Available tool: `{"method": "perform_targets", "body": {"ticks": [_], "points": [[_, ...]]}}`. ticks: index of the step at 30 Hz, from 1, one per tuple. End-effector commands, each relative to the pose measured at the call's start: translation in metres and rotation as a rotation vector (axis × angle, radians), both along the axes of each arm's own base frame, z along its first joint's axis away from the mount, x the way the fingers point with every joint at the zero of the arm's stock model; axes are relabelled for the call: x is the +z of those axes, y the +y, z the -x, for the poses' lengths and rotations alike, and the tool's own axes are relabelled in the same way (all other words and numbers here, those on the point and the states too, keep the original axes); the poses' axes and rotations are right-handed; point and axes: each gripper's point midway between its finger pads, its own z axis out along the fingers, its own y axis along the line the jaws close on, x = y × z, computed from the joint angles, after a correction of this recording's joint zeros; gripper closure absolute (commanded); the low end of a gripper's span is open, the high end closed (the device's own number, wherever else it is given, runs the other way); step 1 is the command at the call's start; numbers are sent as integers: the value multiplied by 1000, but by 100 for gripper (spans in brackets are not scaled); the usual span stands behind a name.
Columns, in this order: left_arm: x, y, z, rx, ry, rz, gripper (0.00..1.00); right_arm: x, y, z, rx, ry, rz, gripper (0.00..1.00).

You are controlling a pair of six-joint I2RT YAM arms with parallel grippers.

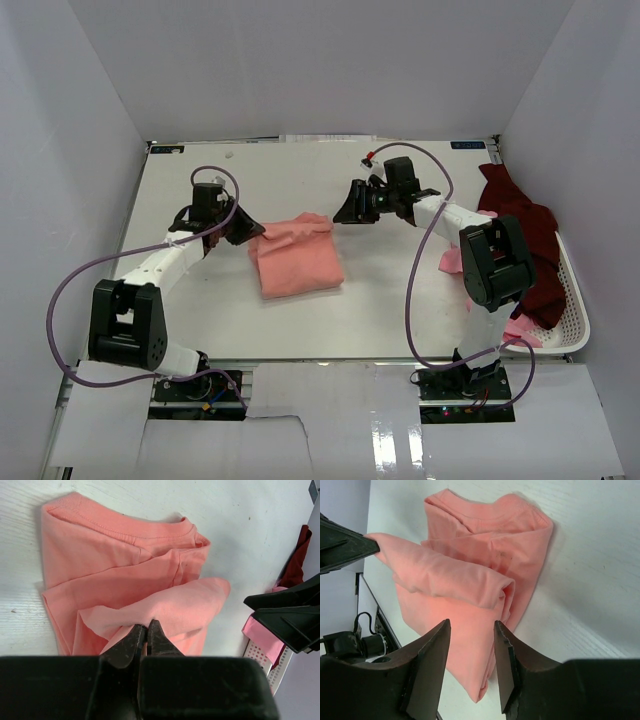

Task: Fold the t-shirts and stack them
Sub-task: Fold the long partially folded tshirt into a neat square

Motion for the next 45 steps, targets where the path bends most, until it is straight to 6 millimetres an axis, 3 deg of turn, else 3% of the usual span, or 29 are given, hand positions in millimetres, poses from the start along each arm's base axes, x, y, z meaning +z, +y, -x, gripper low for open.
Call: {"method": "perform_targets", "body": {"ticks": [1, 2, 4, 5, 7, 8, 9, 14, 21, 25, 28, 29, 34, 37, 41, 45], "points": [[7, 7, 0, 23, -19, -13, 89, 14, 10, -7, 25, -63, -60, 53], [6, 7, 0, 20, -16, -14, 87, 14, 10, -6, 31, -60, -63, 53], [-1, 9, 2, 32, 10, -22, 66, 12, 12, 0, 51, -54, -70, 52], [-3, 11, 3, 41, 19, -27, 49, 12, 14, 3, 64, -58, -70, 52], [-8, 16, 5, 68, 41, -47, 35, 12, 19, 11, 91, -58, -68, 51], [-8, 19, 6, 80, 45, -55, 22, 12, 20, 14, 106, -68, -66, 51], [-7, 21, 7, 90, 47, -60, 20, 12, 24, 20, 122, -62, -65, 51], [9, 26, 8, 106, -21, -60, 20, 1, 32, 40, 183, -22, -70, 53], [16, -4, 0, -64, -76, 34, 24, -17, 49, 73, 282, 48, -120, 54], [22, -20, -10, -160, -125, 73, 29, -29, 60, 77, 311, 80, -146, 60], [18, -25, -21, -193, -129, 53, 31, -35, 66, 77, 330, 96, -158, 66], [8, -24, -23, -195, -101, 37, 32, -34, 70, 74, 338, 92, -167, 67], [0, -17, -37, -170, -104, -15, 33, -44, 78, 68, 354, 107, -186, 68], [-7, -18, -38, -171, -109, -7, 36, -55, 81, 67, 352, 130, -177, 73], [-13, -21, -38, -179, -106, 0, 39, -75, 75, 72, 327, 160, -125, 92], [-36, -15, -31, -171, -17, -42, 39, -88, 67, 81, 305, 171, -75, 92]]}}
